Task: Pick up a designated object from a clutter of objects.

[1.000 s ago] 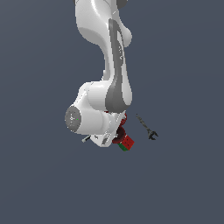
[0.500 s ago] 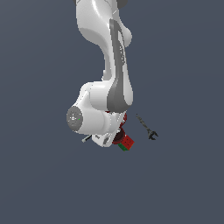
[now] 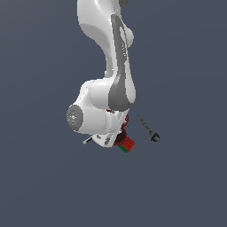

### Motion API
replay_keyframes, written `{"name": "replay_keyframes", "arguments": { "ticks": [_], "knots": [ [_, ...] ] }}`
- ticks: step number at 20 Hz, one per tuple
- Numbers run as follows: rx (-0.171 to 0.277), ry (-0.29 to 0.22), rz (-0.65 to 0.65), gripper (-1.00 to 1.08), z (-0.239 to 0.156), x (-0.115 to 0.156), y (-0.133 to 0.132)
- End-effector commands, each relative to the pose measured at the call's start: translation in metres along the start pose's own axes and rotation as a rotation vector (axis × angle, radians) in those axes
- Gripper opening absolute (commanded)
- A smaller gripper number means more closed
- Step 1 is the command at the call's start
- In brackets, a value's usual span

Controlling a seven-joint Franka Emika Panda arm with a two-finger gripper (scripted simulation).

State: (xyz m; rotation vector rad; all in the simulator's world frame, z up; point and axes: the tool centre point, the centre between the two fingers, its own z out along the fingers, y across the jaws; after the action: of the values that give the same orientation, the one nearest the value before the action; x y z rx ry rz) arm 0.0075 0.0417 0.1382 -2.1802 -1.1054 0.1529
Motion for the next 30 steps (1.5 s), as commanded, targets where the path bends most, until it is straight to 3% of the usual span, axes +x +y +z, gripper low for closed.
{"name": "replay_keyframes", "arguments": {
  "ticks": [1,24,30],
  "knots": [
    [-0.003,0.001,-0.003,-1.00,-0.010,0.007,-0.010],
    [-0.005,-0.002,-0.007,-1.00,-0.169,0.114,-0.193],
    [-0.006,0.000,-0.007,-1.00,-0.201,0.137,-0.228]
  ]
}}
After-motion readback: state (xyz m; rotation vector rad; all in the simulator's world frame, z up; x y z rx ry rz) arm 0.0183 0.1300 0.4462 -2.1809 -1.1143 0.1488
